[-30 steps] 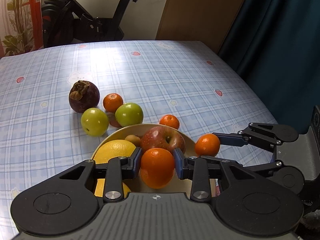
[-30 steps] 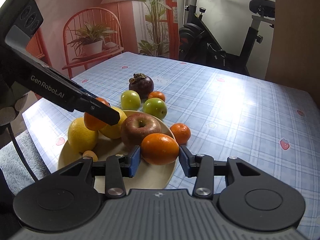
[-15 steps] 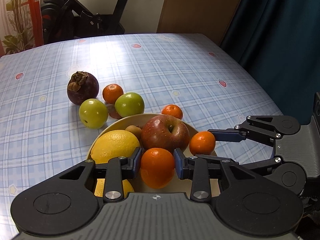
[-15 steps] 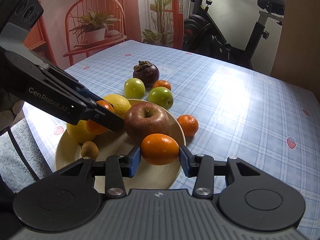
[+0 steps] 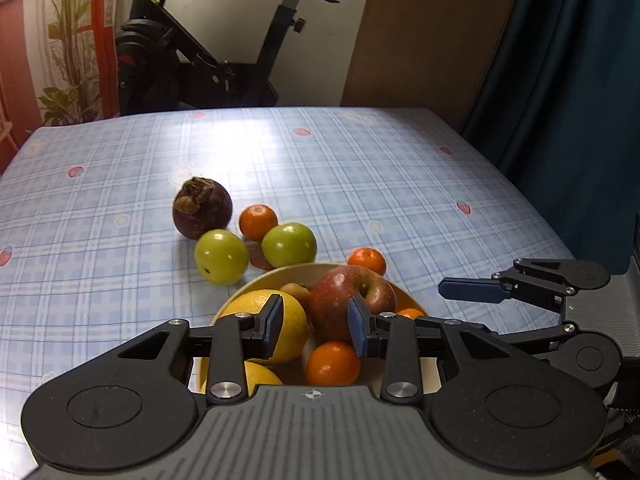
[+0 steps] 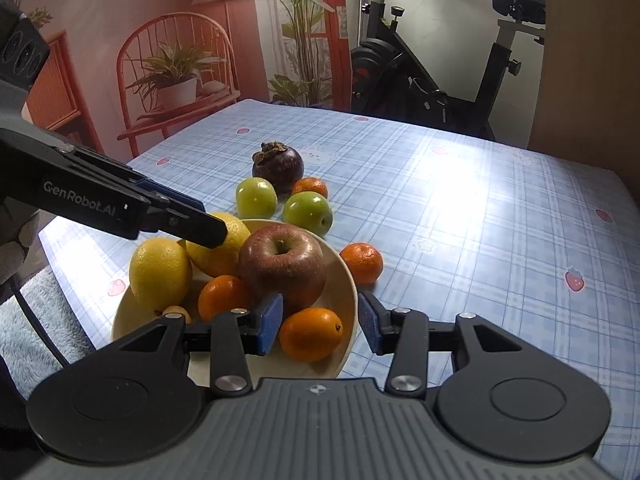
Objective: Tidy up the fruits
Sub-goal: 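Carry both tangerines into the cream bowl and open both tools, then move the open right tool toward another tangerine on the table, then close the right tool on the tangerine while the left tool moves toward another tangerine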
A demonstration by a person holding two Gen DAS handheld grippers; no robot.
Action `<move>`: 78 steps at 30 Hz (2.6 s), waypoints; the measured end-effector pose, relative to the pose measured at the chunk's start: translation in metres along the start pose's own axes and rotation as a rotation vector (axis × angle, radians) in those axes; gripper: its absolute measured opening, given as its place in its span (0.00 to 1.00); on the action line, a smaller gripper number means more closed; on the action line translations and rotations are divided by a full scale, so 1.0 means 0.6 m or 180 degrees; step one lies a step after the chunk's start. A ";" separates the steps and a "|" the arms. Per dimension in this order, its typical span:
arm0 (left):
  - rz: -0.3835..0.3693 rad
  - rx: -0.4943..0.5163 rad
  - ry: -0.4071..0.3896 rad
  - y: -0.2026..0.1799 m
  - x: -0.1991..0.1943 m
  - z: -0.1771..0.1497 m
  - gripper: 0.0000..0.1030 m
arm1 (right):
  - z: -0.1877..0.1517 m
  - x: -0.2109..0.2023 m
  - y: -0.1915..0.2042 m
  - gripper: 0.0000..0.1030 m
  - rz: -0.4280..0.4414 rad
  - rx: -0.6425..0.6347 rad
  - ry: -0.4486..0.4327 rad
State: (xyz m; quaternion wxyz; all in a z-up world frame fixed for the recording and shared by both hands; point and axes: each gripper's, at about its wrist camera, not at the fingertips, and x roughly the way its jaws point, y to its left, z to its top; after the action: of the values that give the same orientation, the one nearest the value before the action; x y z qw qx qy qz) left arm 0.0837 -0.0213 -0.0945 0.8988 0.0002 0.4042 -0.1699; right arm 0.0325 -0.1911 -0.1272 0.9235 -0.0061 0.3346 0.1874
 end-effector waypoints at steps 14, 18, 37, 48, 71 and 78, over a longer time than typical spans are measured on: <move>0.0246 -0.0833 -0.0255 0.112 -0.028 -0.013 0.36 | 0.001 -0.017 -0.043 0.44 -0.0188 0.0431 -0.0150; 0.0356 -0.0789 -0.0314 0.108 -0.027 -0.011 0.36 | 0.009 -0.002 -0.055 0.44 -0.0165 0.0396 -0.0089; 0.0652 -0.0795 -0.0329 0.106 -0.008 -0.007 0.36 | 0.042 0.101 -0.104 0.44 0.0160 0.0585 0.0052; 0.0635 -0.0747 -0.0296 0.106 -0.003 -0.008 0.36 | 0.053 0.112 -0.101 0.44 0.0320 0.0600 0.0082; 0.0571 -0.0679 -0.0324 0.099 0.006 -0.011 0.36 | 0.055 0.098 -0.142 0.40 -0.0250 0.0707 -0.0088; 0.0512 -0.0726 -0.0322 0.107 0.006 -0.011 0.36 | 0.046 0.097 -0.156 0.40 -0.0446 0.0804 -0.0003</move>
State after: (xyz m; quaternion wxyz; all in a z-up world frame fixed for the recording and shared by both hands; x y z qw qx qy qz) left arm 0.1008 0.0386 -0.1104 0.9229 -0.0781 0.3737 -0.0500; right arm 0.1232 -0.2544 -0.1524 0.9279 0.0869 0.3539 0.0789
